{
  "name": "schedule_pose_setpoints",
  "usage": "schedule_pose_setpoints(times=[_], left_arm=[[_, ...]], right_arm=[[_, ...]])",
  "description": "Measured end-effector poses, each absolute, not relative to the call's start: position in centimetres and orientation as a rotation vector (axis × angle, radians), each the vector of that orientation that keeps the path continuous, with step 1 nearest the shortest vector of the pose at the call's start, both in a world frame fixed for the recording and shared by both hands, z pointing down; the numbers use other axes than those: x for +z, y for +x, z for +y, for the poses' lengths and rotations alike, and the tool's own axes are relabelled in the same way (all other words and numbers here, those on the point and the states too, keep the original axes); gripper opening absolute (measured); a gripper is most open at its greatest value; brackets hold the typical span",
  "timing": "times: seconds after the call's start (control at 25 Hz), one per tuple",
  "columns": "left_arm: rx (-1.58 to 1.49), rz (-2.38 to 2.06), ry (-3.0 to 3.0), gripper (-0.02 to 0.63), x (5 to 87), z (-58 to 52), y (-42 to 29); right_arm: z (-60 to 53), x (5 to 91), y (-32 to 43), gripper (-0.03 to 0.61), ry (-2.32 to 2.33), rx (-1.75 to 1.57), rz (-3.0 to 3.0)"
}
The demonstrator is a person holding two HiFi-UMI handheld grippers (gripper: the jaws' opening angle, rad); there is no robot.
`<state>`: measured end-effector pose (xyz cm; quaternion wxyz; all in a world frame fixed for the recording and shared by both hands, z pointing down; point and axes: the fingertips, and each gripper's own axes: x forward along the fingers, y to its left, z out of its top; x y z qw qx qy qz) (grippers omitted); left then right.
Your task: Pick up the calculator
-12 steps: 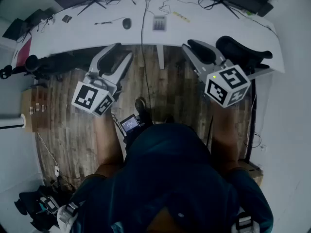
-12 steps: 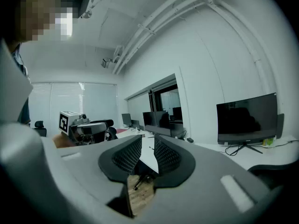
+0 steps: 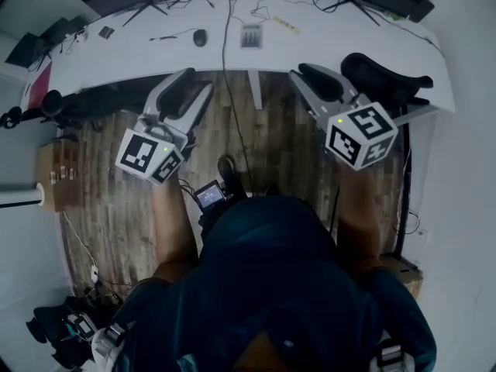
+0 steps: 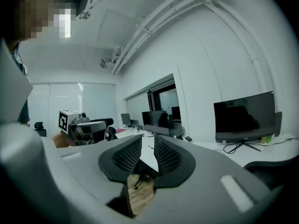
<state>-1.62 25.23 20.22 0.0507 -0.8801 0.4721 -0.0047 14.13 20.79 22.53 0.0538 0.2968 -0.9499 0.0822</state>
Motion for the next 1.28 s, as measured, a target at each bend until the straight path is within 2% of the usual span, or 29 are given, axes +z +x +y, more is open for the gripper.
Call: schedule_pose_setpoints(times=[0.64, 1.28], left_arm=[[-0.016, 1.369, -2.745, 0.172, 20.9, 19.8, -3.2], [-0.019, 1.191, -2.834, 0.172, 20.4, 10.3, -10.3]], right_arm=[[16.3, 23.2, 12.4, 0.092, 0.962, 0.387, -2.892], [8.8, 23.0, 5.4, 0.092, 1.136, 0.437, -2.838]])
